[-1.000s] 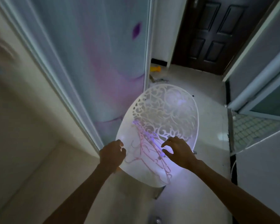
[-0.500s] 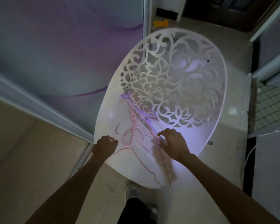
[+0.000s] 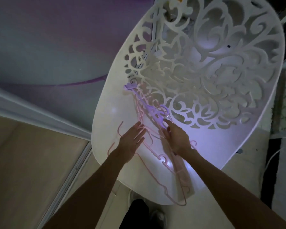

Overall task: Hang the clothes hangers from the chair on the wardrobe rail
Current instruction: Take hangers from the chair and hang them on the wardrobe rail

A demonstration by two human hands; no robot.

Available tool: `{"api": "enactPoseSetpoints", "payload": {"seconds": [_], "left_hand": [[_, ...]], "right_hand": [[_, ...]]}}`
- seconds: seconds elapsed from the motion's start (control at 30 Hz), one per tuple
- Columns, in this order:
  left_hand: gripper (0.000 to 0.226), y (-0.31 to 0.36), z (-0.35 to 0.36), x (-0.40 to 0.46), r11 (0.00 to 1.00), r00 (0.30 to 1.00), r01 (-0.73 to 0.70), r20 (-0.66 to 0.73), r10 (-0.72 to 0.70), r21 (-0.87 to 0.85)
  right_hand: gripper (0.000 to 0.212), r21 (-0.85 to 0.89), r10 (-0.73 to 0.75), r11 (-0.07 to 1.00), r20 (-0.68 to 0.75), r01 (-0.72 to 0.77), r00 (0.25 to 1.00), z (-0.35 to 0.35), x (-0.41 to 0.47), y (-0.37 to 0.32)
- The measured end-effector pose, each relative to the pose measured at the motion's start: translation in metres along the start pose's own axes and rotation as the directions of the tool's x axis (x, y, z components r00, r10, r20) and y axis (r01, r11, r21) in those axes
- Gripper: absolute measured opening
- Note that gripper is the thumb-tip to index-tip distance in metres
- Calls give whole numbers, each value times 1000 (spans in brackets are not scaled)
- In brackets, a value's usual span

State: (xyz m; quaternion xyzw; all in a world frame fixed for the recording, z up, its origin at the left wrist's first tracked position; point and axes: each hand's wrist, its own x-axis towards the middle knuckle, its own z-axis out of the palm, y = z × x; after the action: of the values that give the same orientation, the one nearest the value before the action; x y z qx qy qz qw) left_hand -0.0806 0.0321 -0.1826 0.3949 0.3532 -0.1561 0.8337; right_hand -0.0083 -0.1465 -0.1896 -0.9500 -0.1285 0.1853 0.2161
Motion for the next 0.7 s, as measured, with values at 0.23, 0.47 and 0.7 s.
{"api": "enactPoseSetpoints", "payload": {"seconds": [0.23, 0.47, 0.7], "left_hand": [[29, 14, 22, -6, 951, 992, -122, -2, 127, 284], [32, 42, 29, -16, 924, 941, -219, -182, 285, 313], [33, 54, 49, -31, 970, 977, -131, -138, 161, 203]], "right_hand": [[40, 98, 12, 995, -69, -6, 998, -5, -10, -3], [27, 571, 137, 810, 38, -134, 990, -38, -9, 3], [30, 726, -8, 653, 292, -216, 956, -92, -13, 25]]}}
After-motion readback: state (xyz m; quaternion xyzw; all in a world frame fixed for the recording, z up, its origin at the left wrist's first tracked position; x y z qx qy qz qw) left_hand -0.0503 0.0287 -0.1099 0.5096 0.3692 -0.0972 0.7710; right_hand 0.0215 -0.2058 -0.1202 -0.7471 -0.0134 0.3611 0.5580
